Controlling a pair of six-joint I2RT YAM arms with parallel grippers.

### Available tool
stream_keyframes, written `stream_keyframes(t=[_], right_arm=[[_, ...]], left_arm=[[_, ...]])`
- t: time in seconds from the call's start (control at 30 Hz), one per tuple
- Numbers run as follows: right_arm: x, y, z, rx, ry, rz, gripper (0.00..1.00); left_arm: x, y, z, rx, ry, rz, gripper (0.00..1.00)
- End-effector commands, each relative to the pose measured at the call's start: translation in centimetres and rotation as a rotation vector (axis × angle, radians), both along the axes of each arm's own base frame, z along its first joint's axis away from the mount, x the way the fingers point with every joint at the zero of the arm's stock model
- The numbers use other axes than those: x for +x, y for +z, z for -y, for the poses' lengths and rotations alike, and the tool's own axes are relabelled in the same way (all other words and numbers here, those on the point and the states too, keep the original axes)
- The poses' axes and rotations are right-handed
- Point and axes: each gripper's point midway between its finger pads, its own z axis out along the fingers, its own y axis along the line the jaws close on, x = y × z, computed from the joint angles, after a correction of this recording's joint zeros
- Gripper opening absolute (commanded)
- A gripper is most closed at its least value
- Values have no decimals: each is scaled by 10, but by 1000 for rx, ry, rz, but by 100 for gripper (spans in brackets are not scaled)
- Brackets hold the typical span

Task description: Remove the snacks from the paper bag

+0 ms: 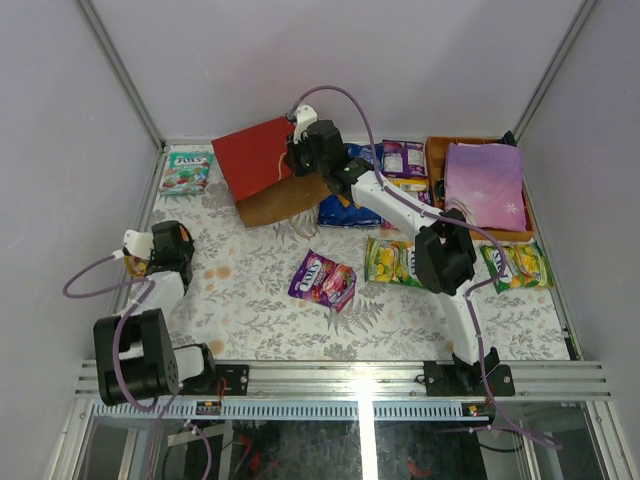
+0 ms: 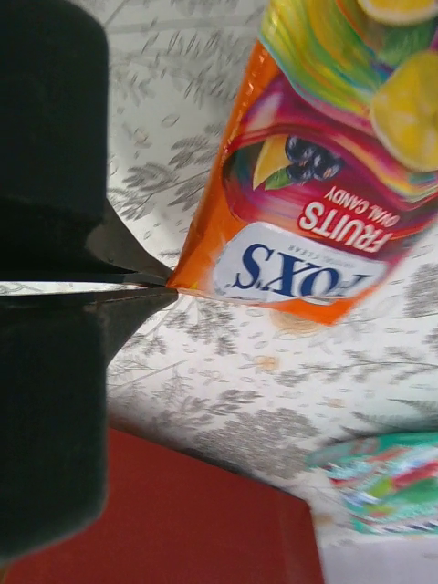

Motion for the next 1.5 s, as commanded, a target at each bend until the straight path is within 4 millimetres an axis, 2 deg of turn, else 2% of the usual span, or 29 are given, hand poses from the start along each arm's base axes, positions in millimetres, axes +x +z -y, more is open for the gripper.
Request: stream_keyframes(t=[0.0, 0.17, 0.37, 0.53, 0.73, 0.8, 0.83, 0.87, 0.9, 0.97, 1.0, 1.2, 1.37, 1.47], right_arm=[[4, 25, -6, 63, 16, 31, 0], [3, 24, -4, 49, 17, 35, 0], [2, 19, -2, 33, 17, 35, 0], [2, 18, -3, 35, 24, 30, 0], [0, 19, -1, 31, 26, 35, 0], [0, 19, -1, 36, 21, 33, 0], [0, 19, -1, 40, 20, 32, 0], [-1, 21, -2, 47, 21, 31, 0], [-1, 22, -3, 52, 23, 31, 0], [-2, 26, -3, 59, 24, 31, 0], [-2, 28, -3, 61, 25, 30, 0], [-13, 42, 8, 29, 32, 45, 0], [-36, 50, 13, -27, 129, 25, 0], [-48, 68, 17, -23, 157, 31, 0]], left_arm=[[32, -4, 35, -62, -79, 79, 0], [54, -23, 68, -73, -205, 34, 0], [66, -49, 70, -64, -242, -57, 0], [87, -59, 81, -82, -348, -80, 0], [81, -58, 77, -110, -365, -40, 2], [79, -49, 76, -91, -379, -28, 12], [79, -42, 78, -80, -395, -15, 22], [79, -33, 80, -68, -417, 7, 41], [80, -24, 81, -57, -436, 27, 64], [81, 1, 85, -33, -470, 79, 95], [82, 11, 86, -22, -485, 90, 100], [72, 72, 87, 60, -535, 140, 100], [61, 119, 87, 140, -562, 191, 100], [55, 139, 86, 172, -564, 216, 100]])
